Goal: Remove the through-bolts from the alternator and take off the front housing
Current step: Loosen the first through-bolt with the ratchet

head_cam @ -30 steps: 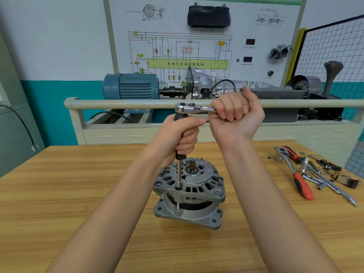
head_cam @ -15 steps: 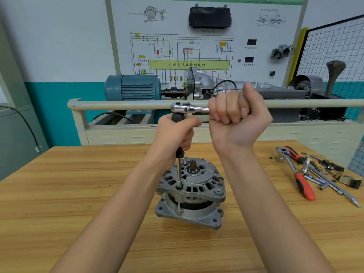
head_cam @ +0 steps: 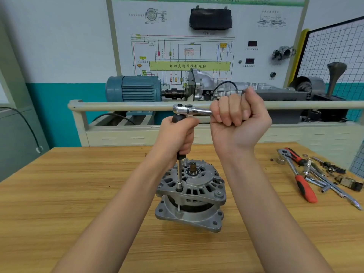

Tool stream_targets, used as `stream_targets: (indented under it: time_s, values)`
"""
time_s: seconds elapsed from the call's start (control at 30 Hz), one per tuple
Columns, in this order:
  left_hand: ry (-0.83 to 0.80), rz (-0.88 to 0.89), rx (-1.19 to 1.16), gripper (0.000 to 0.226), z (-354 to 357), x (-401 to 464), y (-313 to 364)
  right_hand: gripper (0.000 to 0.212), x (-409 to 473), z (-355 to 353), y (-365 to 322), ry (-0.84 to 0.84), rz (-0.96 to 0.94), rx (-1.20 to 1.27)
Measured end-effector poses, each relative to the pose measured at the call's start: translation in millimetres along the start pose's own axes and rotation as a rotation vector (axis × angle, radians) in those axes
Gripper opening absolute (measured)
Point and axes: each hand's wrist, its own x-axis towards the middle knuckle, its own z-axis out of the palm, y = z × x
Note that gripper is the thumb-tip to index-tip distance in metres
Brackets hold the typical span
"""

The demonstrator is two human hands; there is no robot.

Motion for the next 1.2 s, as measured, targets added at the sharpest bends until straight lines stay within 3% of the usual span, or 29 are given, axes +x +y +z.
stream_targets:
  time_s: [0.13, 0.23, 0.37, 0.5, 0.63, 0.8, 0.9, 1.03, 1.1, 1.2]
  values:
    - [0.214, 0.015, 0.069, 0.042, 10.8, 2.0, -2.9, 0.044, -21.2, 14.4, 15.1, -0.17, -0.362, -0.429]
    - [0.228, 0.032, 0.076, 0.039, 11.9, 1.7, -4.2, 0.038, -23.8, 17.3, 19.0, -0.203, -0.439, -0.511]
    - [0.087, 0.044, 0.047, 0.042, 0.5, 0.7, -3.4, 0.053, -4.5, 6.1, 4.6, -0.168, -0.166, -0.215]
    - [-0.135, 0.042, -0.001, 0.039, -10.2, -0.5, -0.8, 0.051, 17.4, -14.9, -1.9, 0.049, 0.147, 0.228]
    - [-0.348, -0.074, 0.013, 0.04, -11.7, 2.0, 3.9, 0.05, 29.1, -25.5, 1.8, 0.154, 0.252, 0.464]
    - [-0.197, -0.097, 0.015, 0.054, -5.8, 3.9, 0.0, 0.052, 14.8, -16.6, -2.8, 0.111, 0.125, 0.252]
    - [-0.02, -0.054, 0.032, 0.05, 0.5, 3.9, -2.9, 0.056, -2.7, -3.3, -0.1, -0.064, -0.078, -0.111]
    - [0.16, -0.02, 0.031, 0.043, 6.0, 2.6, -4.9, 0.036, -21.1, 13.4, 18.1, -0.214, -0.372, -0.446]
    - [0.181, -0.008, 0.036, 0.042, 5.4, 1.7, -5.3, 0.037, -21.2, 15.4, 19.9, -0.217, -0.382, -0.456]
    - [0.082, 0.0, 0.058, 0.044, -1.2, 0.3, -4.9, 0.05, -10.1, 8.3, 9.4, -0.182, -0.224, -0.283]
